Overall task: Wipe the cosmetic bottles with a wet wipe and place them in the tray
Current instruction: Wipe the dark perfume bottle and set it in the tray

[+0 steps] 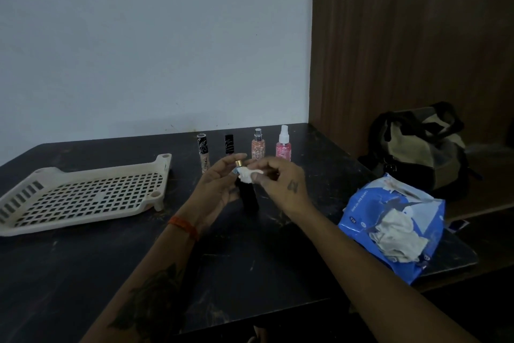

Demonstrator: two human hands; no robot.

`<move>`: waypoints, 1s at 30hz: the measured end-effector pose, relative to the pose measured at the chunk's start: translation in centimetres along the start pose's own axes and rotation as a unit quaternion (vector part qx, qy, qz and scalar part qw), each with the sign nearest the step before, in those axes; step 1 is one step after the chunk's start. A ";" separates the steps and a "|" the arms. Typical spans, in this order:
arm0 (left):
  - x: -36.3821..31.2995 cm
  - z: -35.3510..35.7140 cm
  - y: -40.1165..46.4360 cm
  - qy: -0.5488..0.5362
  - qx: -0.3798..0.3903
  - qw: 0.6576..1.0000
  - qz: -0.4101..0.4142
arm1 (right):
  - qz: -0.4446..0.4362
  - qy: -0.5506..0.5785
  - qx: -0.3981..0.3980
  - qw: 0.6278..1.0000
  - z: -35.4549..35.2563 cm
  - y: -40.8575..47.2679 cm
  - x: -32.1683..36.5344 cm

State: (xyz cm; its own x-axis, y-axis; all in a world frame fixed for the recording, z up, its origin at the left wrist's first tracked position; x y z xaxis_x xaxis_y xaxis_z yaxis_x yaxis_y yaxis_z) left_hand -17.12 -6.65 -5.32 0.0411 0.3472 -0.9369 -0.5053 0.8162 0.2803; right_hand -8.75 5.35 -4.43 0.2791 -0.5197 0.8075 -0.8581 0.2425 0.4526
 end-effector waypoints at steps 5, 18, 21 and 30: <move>0.0 0.1 -0.1 0.014 0.013 1.000 0.016 | -0.040 -0.003 -0.006 0.999 0.8 -1.9 -1.2; 0.0 0.0 -0.1 -0.003 0.003 1.000 0.022 | -0.087 -0.063 -0.066 0.992 0.3 -2.2 -0.7; 0.1 0.1 0.0 0.003 0.008 1.000 0.013 | -0.104 -0.055 -0.081 0.990 0.4 -1.9 -0.2; 0.2 0.0 0.0 0.003 0.002 1.000 -0.003 | -0.107 -0.111 -0.108 0.982 0.4 -1.9 -0.5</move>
State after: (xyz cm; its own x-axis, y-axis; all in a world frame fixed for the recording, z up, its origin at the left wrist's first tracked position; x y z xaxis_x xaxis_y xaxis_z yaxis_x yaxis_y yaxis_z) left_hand -17.12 -6.56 -5.46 0.0382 0.3390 -0.9400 -0.5010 0.8204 0.2755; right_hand -7.39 4.79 -5.83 0.3222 -0.7374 0.5936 -0.6720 0.2635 0.6921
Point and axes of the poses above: each hand's wrist, its own y-axis towards the middle knuckle, its own z-axis out of the palm, x = y × z, the point moved 2 cm from there along y, towards the middle knuckle, and after that the axes turned 14 degrees about x, right-handed, at the moved point
